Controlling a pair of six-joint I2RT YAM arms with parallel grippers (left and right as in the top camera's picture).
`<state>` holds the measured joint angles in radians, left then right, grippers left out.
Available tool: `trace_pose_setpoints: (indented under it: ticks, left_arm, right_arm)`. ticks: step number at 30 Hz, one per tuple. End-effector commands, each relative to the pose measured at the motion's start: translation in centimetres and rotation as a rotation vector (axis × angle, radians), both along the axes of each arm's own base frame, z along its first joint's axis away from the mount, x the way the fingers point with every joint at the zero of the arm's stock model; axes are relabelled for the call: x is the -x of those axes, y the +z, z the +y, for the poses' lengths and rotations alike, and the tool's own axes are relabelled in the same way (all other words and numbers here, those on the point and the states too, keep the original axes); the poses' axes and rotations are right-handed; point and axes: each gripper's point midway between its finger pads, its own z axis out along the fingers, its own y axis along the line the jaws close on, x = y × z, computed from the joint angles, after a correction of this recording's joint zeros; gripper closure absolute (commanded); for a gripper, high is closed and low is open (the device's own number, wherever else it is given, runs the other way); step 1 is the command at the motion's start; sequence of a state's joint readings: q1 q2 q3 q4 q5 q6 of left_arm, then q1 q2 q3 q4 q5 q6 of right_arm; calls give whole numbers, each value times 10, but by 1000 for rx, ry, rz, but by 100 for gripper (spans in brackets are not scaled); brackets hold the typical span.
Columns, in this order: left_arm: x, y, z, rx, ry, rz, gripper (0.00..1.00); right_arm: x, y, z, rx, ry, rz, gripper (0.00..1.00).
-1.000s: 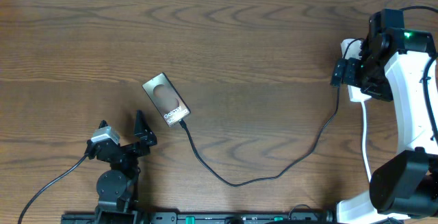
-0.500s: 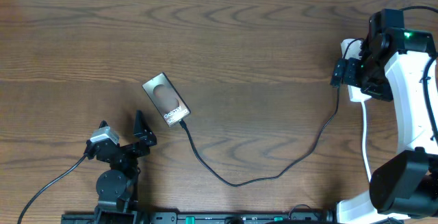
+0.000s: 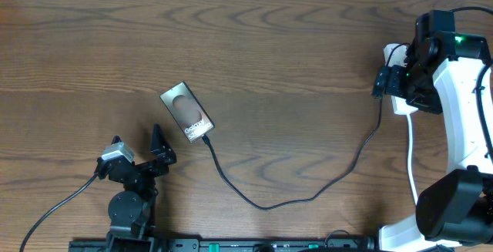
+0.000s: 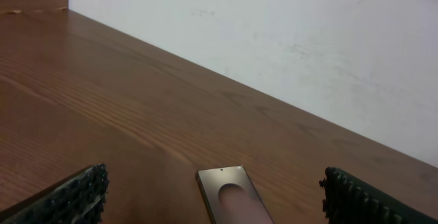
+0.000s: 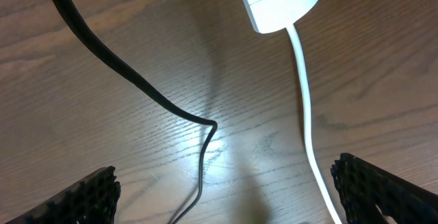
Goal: Plug charger to phone and switch on socket
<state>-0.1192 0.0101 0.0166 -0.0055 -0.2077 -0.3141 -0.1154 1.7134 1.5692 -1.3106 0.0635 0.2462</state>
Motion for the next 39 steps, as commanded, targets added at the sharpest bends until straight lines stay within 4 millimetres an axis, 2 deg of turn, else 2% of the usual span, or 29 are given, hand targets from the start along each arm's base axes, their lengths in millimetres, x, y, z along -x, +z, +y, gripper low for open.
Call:
trace_pose_setpoints:
  ticks: [1,26,30,34,39]
  left_arm:
    - [1,-17,2,-6,8,55,2]
    - [1,-17,2,-6,8,55,2]
    - [1,-17,2,-6,8,55,2]
    - [1,-17,2,-6,8,55,2]
    - [1,-17,2,-6,8,55,2]
  right_arm:
    - [1,9,1,7,-11,-29,1]
    - [-3,10,-5,43,-8,-47,1]
    - [-32,18,-1,29,2,-200,1]
    - [-62,33,20,-4,54,-436,1]
    - [-69,44,44,-1,117,-700,1]
